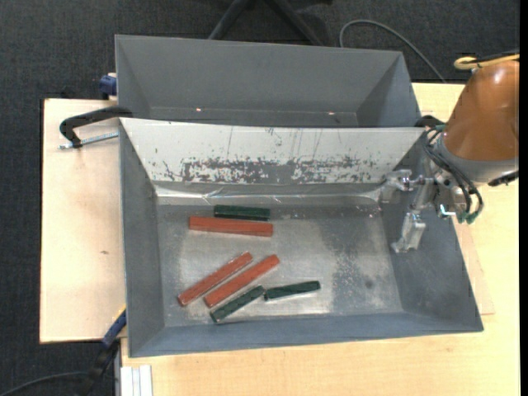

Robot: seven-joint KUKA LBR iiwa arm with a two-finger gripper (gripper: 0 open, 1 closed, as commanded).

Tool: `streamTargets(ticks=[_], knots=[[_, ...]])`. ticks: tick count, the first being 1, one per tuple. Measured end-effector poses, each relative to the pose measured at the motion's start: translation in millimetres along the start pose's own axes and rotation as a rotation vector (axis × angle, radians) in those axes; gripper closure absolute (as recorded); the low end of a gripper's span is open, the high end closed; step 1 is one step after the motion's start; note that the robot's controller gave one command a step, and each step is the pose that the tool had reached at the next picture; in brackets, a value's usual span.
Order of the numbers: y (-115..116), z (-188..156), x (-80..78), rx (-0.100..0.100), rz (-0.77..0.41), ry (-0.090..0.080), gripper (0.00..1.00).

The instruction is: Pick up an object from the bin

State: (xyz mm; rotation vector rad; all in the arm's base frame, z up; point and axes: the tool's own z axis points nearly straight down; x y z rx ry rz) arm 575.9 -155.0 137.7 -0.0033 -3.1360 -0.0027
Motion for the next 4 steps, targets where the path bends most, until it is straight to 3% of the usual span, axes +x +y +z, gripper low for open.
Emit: streamTargets(ticks=[1,2,3,4], knots=[[46.9,71.9,51.3,-0.003,-0.065,0.003,0.00],[123.7,67.7,64.1,-0.003,-0.129,-0.004,0.00],[118.2,67.6,63.5,0.001,-0.122,-0.006,1.00],[118.2,67.6,63.5,0.001,-0.122,-0.006,0.00]])
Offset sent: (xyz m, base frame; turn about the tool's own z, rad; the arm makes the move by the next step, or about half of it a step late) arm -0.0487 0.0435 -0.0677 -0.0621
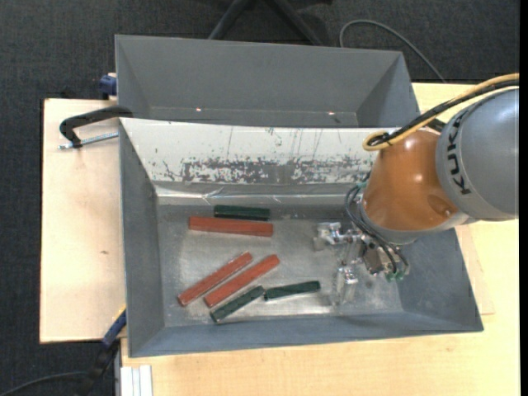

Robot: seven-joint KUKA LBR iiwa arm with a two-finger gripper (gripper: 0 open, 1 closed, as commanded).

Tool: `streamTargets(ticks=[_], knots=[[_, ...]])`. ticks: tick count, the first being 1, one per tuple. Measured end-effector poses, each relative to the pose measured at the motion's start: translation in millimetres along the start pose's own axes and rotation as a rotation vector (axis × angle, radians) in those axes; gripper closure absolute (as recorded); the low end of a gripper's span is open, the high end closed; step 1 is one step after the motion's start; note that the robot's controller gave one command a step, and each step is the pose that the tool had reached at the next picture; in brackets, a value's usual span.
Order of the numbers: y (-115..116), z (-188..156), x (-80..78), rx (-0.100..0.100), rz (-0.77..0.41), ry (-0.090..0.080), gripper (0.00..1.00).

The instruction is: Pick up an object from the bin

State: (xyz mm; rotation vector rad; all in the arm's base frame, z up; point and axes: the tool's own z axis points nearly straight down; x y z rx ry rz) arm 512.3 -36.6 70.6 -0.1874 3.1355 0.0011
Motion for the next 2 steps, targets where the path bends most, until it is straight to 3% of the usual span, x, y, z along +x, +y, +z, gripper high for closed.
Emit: streamTargets(ticks=[1,2], knots=[[0.0,0.0,0.0,0.000,-0.001,0.000,1.00],[0.0,0.0,0.0,0.000,0.000,0.000,0.00]])
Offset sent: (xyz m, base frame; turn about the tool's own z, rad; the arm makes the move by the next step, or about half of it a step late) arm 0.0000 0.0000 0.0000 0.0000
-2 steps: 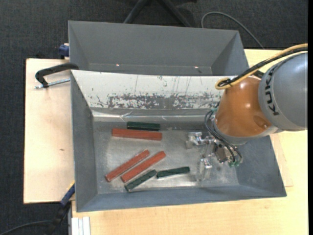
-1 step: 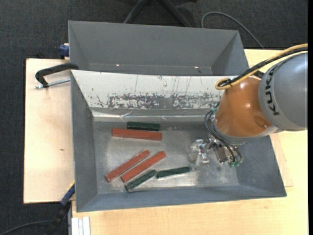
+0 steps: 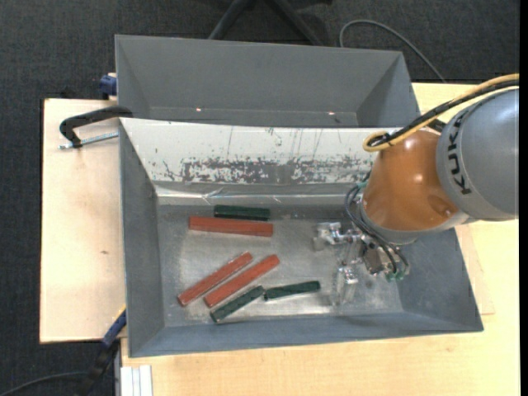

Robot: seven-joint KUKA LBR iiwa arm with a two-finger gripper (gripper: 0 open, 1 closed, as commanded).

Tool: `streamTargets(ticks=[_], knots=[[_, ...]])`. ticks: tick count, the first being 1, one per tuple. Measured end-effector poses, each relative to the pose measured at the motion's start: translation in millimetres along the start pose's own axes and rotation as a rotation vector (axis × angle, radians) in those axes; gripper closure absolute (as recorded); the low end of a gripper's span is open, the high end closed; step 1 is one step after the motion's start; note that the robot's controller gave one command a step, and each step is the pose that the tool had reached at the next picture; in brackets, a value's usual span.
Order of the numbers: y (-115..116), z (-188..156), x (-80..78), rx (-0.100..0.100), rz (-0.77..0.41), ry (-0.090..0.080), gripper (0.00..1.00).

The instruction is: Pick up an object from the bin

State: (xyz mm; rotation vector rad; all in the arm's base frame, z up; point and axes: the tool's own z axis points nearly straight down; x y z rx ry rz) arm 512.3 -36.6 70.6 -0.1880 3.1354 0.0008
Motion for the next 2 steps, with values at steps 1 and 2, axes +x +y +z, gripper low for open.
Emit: streamTargets(ticks=[1,2], knots=[[0.0,0.0,0.0,0.000,0.000,0.000,1.00],[0.0,0.0,0.0,0.000,0.000,0.000,0.00]])
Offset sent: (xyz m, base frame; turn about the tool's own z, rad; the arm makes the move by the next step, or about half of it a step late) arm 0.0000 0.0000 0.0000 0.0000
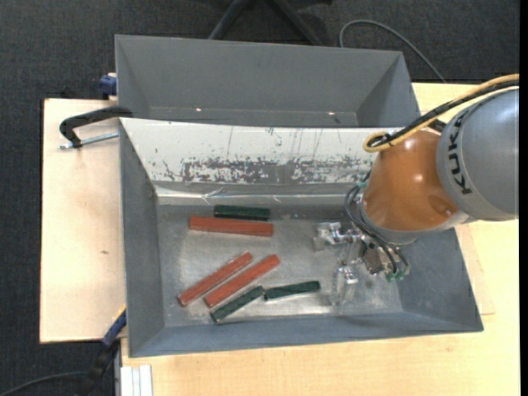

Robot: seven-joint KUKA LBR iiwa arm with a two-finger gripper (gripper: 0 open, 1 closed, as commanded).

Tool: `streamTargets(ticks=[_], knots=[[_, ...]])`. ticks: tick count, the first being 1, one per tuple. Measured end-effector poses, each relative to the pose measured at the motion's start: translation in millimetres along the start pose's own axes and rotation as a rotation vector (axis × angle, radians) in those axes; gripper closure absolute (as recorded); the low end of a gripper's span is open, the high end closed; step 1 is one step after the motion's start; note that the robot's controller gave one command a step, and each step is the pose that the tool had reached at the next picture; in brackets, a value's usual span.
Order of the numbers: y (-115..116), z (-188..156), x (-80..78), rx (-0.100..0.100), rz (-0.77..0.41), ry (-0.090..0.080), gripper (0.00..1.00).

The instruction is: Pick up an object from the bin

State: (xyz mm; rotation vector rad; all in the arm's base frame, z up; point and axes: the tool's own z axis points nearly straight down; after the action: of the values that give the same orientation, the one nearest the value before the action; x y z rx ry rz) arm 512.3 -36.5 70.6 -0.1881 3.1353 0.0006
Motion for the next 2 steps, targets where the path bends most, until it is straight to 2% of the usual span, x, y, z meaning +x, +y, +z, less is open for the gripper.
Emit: streamTargets(ticks=[1,2], knots=[[5.2,-0.1,-14.8,-0.001,0.069,-0.006,0.00],[70.2,-0.1,-19.5,-0.004,0.039,-0.002,0.00]])
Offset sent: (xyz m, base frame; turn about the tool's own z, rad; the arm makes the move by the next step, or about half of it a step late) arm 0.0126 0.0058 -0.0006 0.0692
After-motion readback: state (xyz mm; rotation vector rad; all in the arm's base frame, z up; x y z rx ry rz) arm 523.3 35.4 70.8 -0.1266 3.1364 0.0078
